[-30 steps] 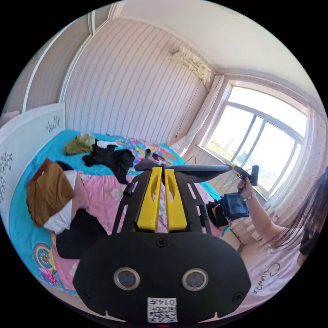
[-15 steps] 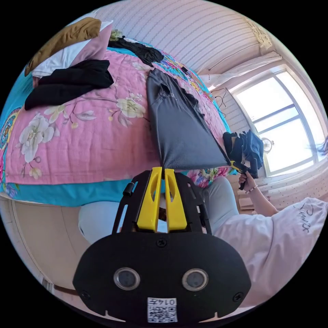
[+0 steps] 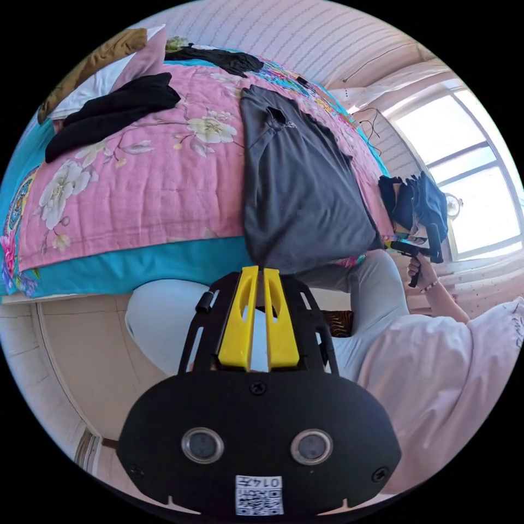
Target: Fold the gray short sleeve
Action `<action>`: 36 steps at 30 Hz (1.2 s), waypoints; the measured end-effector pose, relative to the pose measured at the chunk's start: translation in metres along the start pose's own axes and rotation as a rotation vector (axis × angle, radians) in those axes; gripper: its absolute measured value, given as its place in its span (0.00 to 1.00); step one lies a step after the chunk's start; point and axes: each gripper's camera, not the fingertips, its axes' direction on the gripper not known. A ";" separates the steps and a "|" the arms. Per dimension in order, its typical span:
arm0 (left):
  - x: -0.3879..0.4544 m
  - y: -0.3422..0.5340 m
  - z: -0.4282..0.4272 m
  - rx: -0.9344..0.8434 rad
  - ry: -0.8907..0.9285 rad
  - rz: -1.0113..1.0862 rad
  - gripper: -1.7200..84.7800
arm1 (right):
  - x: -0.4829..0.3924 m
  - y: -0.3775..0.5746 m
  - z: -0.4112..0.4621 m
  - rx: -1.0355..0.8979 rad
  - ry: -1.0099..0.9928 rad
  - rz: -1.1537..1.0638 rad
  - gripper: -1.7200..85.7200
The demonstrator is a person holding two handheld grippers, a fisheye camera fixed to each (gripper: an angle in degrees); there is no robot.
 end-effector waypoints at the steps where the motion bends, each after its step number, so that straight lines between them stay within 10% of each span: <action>1: -0.004 0.000 0.000 -0.010 -0.047 0.006 0.02 | -0.001 -0.005 0.000 -0.004 0.018 0.012 0.03; 20: -0.017 -0.242 0.146 0.128 -0.191 0.194 0.11 | -0.232 -0.346 0.128 -0.005 0.236 -0.562 0.12; 36: -0.162 -0.184 0.128 0.437 -0.184 -0.159 0.05 | -0.372 -0.443 0.220 -0.077 0.036 -0.872 0.04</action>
